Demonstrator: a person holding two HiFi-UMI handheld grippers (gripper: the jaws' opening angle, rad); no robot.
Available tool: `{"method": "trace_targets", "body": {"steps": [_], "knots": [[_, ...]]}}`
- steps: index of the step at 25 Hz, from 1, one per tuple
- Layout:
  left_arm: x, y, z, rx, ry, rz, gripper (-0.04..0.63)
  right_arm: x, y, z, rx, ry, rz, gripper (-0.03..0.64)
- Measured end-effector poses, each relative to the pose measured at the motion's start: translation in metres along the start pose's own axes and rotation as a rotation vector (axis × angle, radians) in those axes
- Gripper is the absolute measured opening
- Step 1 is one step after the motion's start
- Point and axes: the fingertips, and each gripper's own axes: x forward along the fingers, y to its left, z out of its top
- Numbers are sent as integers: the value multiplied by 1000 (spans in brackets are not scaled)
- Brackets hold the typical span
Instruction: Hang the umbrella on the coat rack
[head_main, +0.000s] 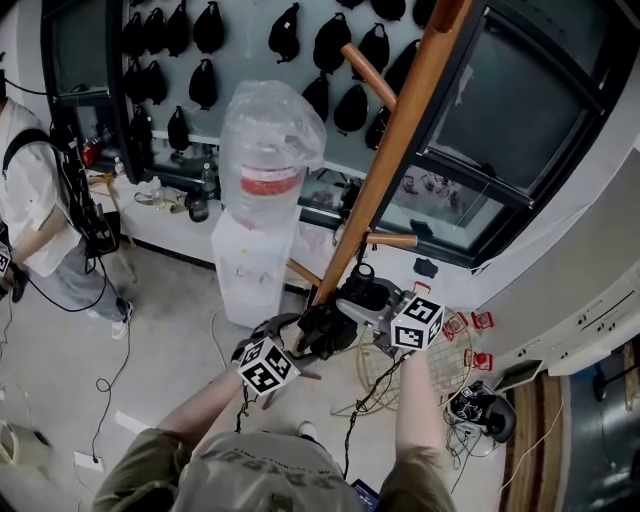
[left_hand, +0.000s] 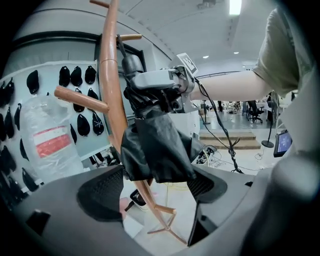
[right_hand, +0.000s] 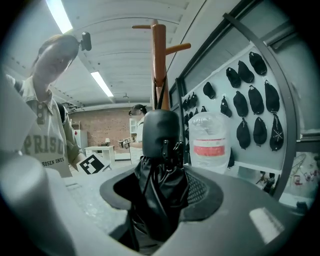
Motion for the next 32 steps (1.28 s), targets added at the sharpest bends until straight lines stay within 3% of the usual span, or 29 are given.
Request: {"method": "trace_targets", "body": {"steps": [10,18,28,32], "knots": [[-11,-1,-19,-45,17,-25,380,8,-5,-30,35,10,-83,221],[-14,-3,-23,-52,15,-24,380,9,-6,-30,15,-5,-142,236],[-18,-7,-23,-70,0,-31,380,2,-10,-31,16,-42,-233,378],[-22,-3,-21,-85,-14,-20,380,-6,-8,-29,24,-78,-277,391]]}}
